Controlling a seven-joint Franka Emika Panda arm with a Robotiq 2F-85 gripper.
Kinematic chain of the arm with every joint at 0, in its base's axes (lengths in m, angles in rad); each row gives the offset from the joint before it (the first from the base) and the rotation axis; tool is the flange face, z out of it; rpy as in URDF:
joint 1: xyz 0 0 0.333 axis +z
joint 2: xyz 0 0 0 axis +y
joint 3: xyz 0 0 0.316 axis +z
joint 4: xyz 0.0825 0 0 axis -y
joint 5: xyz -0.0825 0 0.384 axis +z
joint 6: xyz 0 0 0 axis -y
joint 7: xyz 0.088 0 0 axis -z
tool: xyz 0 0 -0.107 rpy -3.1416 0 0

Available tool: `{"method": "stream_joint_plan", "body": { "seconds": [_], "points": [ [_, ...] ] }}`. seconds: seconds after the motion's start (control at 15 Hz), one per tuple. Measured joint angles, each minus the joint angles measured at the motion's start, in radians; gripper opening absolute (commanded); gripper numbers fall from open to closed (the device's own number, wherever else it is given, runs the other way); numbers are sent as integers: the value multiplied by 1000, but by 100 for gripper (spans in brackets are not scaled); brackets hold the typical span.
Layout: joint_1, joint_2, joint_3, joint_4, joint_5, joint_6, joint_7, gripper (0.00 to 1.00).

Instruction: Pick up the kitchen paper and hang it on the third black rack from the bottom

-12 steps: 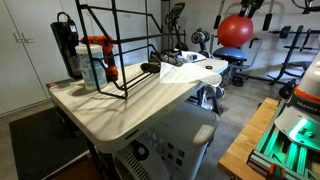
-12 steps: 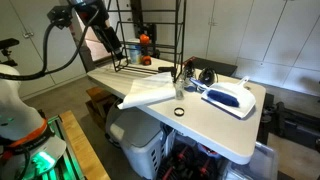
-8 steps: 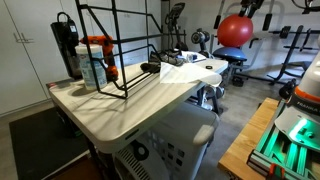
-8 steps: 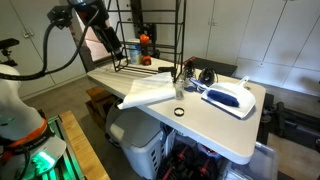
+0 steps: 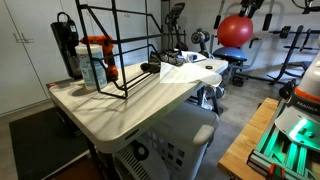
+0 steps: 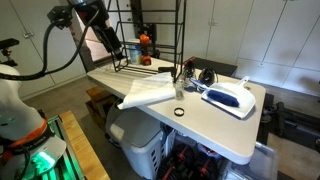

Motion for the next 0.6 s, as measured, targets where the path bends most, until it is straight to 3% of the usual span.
{"method": "stream_joint_plan", "body": {
  "seconds": [0.27, 0.6],
  "points": [
    [-1, 1, 34, -7, -30, 21, 4, 100],
    [-1, 16, 236, -122, -187, 125, 124, 100]
  ]
}}
